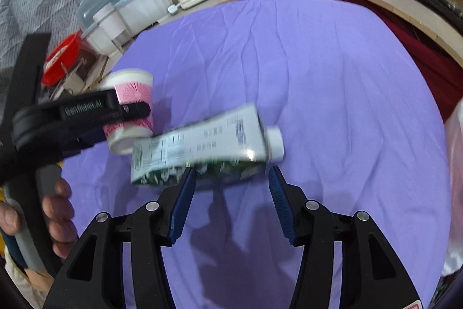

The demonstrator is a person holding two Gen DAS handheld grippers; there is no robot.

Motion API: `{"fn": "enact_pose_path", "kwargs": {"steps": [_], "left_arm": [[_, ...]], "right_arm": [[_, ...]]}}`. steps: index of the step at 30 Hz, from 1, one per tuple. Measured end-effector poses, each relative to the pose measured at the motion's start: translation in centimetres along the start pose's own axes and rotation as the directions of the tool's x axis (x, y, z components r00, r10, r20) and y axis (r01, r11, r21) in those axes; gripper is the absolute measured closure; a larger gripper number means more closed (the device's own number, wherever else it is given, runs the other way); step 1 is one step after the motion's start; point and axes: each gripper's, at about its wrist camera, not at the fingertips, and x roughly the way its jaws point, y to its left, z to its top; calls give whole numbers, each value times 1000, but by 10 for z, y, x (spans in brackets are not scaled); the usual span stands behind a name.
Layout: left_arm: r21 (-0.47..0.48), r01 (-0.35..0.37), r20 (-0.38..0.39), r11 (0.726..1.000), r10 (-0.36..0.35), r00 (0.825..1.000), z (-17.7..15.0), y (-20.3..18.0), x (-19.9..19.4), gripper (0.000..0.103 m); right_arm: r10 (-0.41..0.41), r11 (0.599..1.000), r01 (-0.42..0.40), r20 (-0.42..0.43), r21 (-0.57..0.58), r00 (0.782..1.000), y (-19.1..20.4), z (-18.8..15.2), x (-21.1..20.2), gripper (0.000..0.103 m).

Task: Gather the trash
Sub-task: 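Grasp the pink paper cup with left tool while right tool grasps green carton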

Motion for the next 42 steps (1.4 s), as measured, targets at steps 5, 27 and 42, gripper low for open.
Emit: {"fn": "enact_pose_path", "kwargs": {"steps": [5,27,42], "left_arm": [[9,7,-1,1000,-7,1000,-17,-1,-10,44],[-1,44,-98,999,-44,994,-71,14,-17,44],[-34,-1,-74,999,-2,997,-69,36,-19,44]], "right_arm": [[22,999,-22,13,35,1000,-1,-20,-7,51],[1,992,-11,84,122,996,10,-9,-15,46],[-55,991,48,60,124,997,25,-7,13,37]]}}
